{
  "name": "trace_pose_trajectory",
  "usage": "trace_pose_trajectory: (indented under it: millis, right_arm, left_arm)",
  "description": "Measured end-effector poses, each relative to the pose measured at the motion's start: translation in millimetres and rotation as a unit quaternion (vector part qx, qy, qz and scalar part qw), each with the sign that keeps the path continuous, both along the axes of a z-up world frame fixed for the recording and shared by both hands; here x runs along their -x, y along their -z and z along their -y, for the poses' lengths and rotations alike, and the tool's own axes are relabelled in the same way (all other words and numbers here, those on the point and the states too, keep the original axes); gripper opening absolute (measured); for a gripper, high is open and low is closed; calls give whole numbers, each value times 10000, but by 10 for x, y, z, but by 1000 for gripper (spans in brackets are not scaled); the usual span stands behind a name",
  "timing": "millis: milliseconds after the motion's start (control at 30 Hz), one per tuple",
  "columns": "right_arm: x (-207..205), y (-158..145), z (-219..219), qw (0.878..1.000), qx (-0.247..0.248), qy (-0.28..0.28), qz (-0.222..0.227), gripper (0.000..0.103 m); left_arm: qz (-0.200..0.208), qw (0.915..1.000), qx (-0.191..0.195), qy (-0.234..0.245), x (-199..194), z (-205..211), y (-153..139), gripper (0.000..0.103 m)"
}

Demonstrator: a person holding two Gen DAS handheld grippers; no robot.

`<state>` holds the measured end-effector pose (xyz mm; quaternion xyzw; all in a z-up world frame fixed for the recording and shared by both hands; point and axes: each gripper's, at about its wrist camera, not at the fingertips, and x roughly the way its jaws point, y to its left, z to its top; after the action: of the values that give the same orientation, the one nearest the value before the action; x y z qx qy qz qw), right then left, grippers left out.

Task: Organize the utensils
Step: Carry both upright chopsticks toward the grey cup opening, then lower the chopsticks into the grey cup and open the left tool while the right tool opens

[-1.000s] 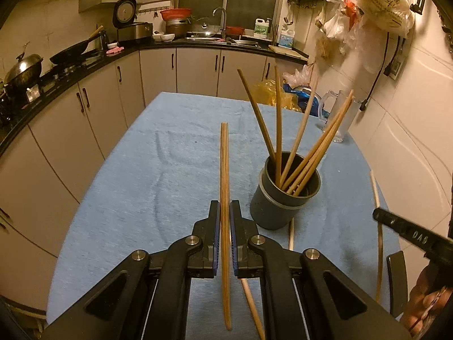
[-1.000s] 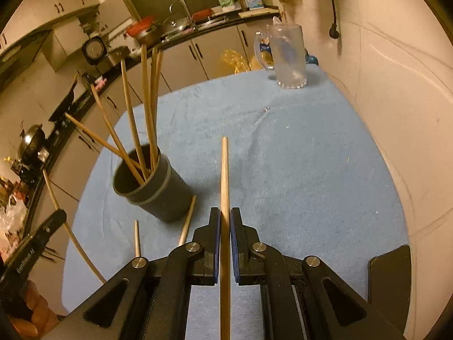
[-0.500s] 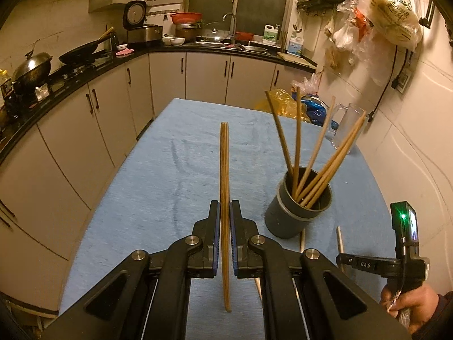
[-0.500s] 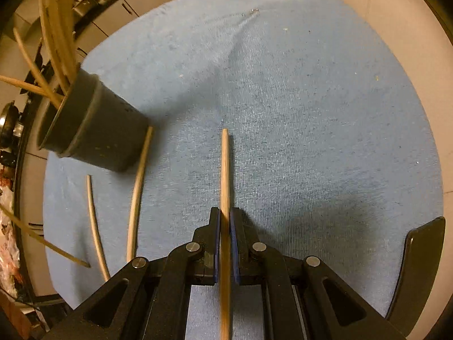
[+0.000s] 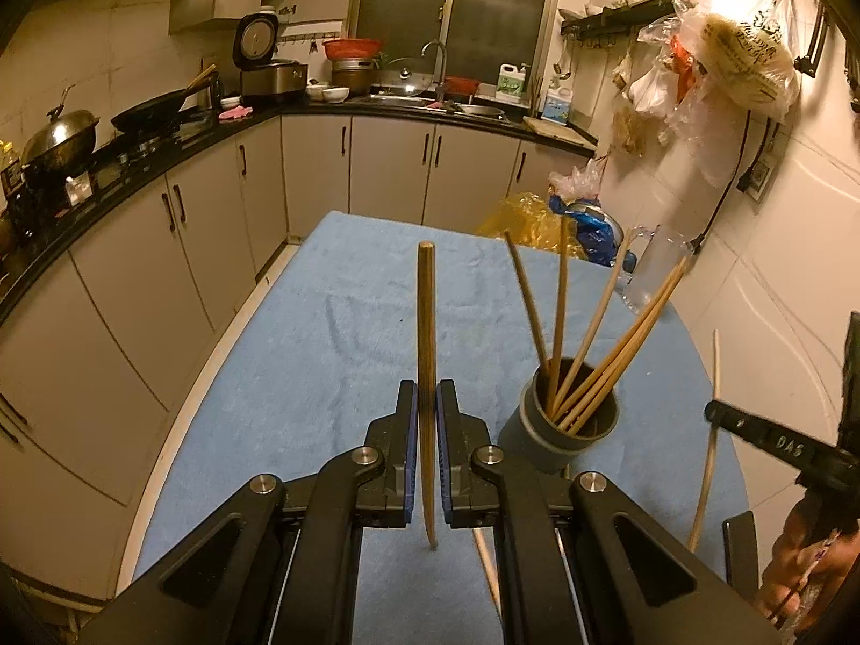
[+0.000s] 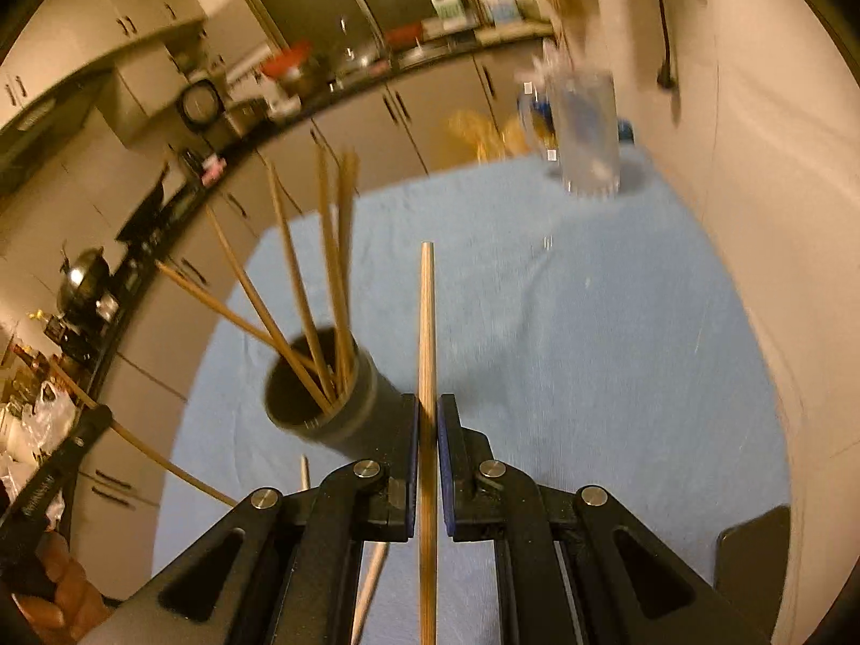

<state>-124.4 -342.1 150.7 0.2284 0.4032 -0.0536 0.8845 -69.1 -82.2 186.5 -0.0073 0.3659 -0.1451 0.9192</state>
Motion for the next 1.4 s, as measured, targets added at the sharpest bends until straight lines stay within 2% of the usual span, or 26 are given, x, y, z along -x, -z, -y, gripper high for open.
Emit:
trace_pose_trajectory:
  millis: [233, 367, 567, 767, 1033, 1400]
  right_arm:
    - [71, -231, 22, 9995, -57, 155, 271, 6]
    - [66, -454, 48, 9981, -36, 211, 580, 6]
    - [-94, -807, -12, 9936, 31, 264, 1102, 6]
    - [-393, -1008, -160, 9880, 186, 391, 1485, 6]
    - [-813, -987, -344, 9837, 497, 546, 1640, 6]
    - [-1105, -744, -484, 9771, 1008, 802, 1694, 6]
  left_arm:
    - [26, 9999, 54, 97, -29, 50, -91, 6]
    - [82, 9997, 160, 161, -46, 60, -218, 6]
    - [286, 9983, 356, 360, -95, 89, -587, 6]
    - [359, 9959, 571, 605, -249, 156, -900, 6]
    - [175, 9933, 818, 797, -560, 293, -972, 6]
    - [67, 9896, 753, 1221, -845, 573, -639, 6]
